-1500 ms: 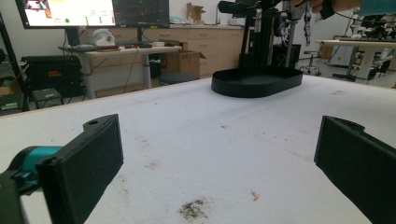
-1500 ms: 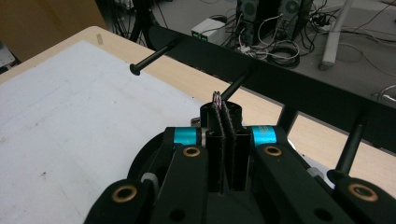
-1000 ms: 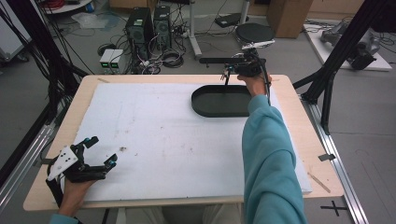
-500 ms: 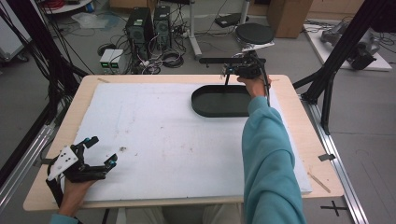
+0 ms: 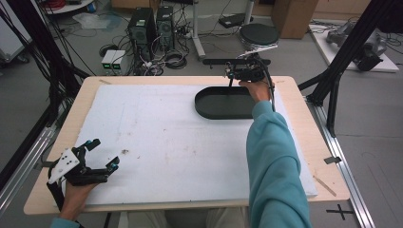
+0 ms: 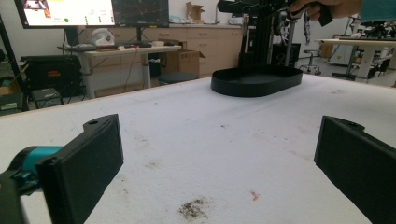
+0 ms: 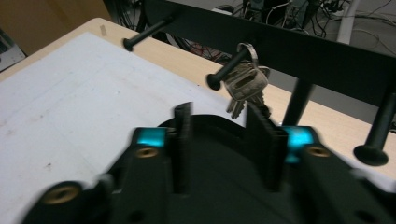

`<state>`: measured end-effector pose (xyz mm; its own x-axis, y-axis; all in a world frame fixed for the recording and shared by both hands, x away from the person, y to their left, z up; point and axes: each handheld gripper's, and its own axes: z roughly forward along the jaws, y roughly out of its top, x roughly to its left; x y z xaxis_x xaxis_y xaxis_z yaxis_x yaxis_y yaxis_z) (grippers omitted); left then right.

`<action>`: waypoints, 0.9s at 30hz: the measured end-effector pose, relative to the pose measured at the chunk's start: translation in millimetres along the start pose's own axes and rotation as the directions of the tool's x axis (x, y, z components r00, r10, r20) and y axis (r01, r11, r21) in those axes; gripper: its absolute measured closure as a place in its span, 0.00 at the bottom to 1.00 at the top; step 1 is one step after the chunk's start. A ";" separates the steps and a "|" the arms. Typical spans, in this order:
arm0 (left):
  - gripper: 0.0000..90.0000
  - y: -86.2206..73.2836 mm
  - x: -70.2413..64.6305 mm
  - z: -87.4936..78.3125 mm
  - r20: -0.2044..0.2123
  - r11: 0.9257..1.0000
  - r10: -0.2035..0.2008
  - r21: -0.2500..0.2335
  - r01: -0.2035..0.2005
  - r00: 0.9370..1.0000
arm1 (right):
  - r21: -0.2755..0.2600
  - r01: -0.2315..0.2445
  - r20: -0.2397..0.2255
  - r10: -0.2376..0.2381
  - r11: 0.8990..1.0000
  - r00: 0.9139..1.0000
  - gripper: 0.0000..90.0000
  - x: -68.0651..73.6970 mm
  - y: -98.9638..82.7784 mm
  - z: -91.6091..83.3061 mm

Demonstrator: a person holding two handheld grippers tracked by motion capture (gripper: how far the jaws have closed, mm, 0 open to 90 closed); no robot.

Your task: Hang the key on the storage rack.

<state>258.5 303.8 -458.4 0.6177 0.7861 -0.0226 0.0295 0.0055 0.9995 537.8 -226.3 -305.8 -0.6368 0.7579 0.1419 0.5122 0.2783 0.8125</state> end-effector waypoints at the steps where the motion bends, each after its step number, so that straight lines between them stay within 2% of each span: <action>1: 0.02 0.0 0.0 0.0 0.001 1.000 -0.001 0.000 0.001 1.000 | -0.004 0.000 0.002 0.000 1.000 1.000 0.37 2.9 0.1 -1.3; 3: 0.02 0.1 0.2 0.0 0.002 1.000 -0.002 0.000 0.002 1.000 | 0.027 0.007 0.004 -0.007 1.000 1.000 0.06 12.8 1.2 -2.7; 4: 0.02 0.1 0.5 -0.1 0.002 1.000 0.000 0.002 0.000 1.000 | 0.065 0.052 0.047 -0.055 0.997 0.997 0.01 26.3 1.4 -3.1; 5: 0.02 0.0 0.5 0.1 0.003 1.000 0.000 0.001 0.000 1.000 | 0.094 0.116 0.095 -0.125 0.989 0.988 0.00 37.1 1.6 -4.8; 6: 0.02 0.1 0.4 0.2 0.002 1.000 0.000 0.001 0.000 1.000 | 0.102 0.164 0.097 -0.174 0.981 0.980 0.00 46.4 0.9 -8.5; 8: 0.02 0.1 0.5 0.6 0.004 1.000 0.000 0.002 0.000 1.000 | 0.014 0.204 0.064 -0.205 0.979 0.977 0.00 61.0 -5.3 -20.0; 9: 0.02 0.1 0.2 0.8 0.004 1.000 0.000 0.000 0.000 1.000 | 0.020 0.200 0.047 -0.200 0.980 0.979 0.01 65.3 -6.1 -24.2; 10: 0.02 0.2 0.3 0.8 0.005 1.000 0.002 0.003 -0.002 1.000 | -0.011 0.220 0.037 -0.220 0.975 0.975 0.01 70.9 -10.1 -31.7; 11: 0.02 0.2 0.2 0.8 0.004 1.000 0.004 0.004 -0.004 1.000 | -0.054 0.223 0.016 -0.223 0.973 0.975 0.01 74.2 -14.7 -38.2; 15: 0.02 0.2 -0.2 0.5 0.003 1.000 0.006 0.005 -0.006 1.000 | -0.125 0.217 -0.023 -0.221 0.968 0.975 0.01 79.0 -35.2 -63.0; 19: 0.02 0.0 -0.9 0.4 0.001 1.000 0.008 0.000 -0.008 1.000 | -0.202 0.185 -0.058 -0.200 0.962 0.978 0.01 70.7 -70.4 -86.5; 22: 0.02 0.0 -0.5 0.1 0.001 1.000 0.011 0.000 -0.011 1.000 | -0.258 0.141 -0.084 -0.168 0.956 0.982 0.01 62.5 -103.7 -99.6; 24: 0.02 0.0 -0.6 -0.1 0.002 1.000 0.011 -0.001 -0.011 1.000 | -0.287 0.129 -0.095 -0.162 0.949 0.982 0.00 58.3 -126.9 -105.6; 25: 0.02 0.0 -0.7 -0.2 0.001 1.000 0.011 -0.002 -0.011 1.000 | -0.276 0.119 -0.098 -0.151 0.954 0.984 0.01 56.9 -136.3 -107.8; 27: 0.02 0.0 -0.5 0.2 0.001 1.000 0.007 -0.002 -0.007 1.000 | -0.328 0.113 -0.096 -0.152 0.938 0.984 0.01 55.0 -157.1 -110.8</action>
<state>258.3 303.3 -458.3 0.6188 0.7854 -0.0156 0.0236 0.0012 0.9997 358.4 -293.8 -363.0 -0.7592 0.6470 0.0705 0.2200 0.1532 0.9634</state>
